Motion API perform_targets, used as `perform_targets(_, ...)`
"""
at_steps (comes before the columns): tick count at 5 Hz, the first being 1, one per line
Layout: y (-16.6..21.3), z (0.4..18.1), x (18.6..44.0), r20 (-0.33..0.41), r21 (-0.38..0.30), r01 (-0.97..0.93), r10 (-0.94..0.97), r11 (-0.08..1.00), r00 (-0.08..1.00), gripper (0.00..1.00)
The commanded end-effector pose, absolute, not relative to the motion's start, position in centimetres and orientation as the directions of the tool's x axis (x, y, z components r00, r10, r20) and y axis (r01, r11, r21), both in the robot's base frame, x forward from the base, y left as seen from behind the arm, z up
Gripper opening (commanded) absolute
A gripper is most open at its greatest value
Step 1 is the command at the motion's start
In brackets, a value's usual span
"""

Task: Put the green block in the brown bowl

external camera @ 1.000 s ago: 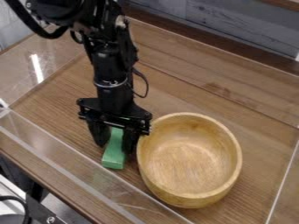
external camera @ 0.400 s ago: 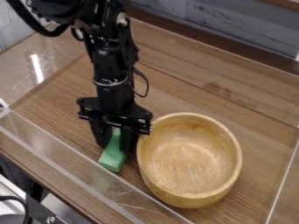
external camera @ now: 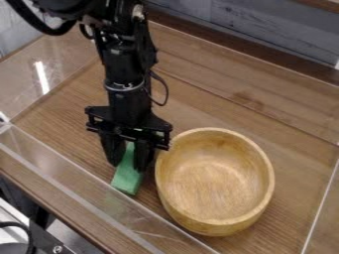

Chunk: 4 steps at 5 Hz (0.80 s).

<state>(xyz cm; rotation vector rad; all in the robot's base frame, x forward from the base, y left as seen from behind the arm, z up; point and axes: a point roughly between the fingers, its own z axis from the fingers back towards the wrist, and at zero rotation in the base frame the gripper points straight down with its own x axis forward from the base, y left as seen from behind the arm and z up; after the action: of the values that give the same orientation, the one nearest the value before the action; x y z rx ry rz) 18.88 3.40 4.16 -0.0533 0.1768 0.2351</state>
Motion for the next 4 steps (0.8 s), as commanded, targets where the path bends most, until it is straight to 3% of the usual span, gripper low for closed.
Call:
perform_targets(1,3.4,5.5,18.9,-0.170,-0.031,-0.218,0.210,0.975,0.963,0.00)
perform_targets(4,3.5,7.9,18.4,-0.178,-0.047,-0.211,0.200,0.976,0.963,0.00)
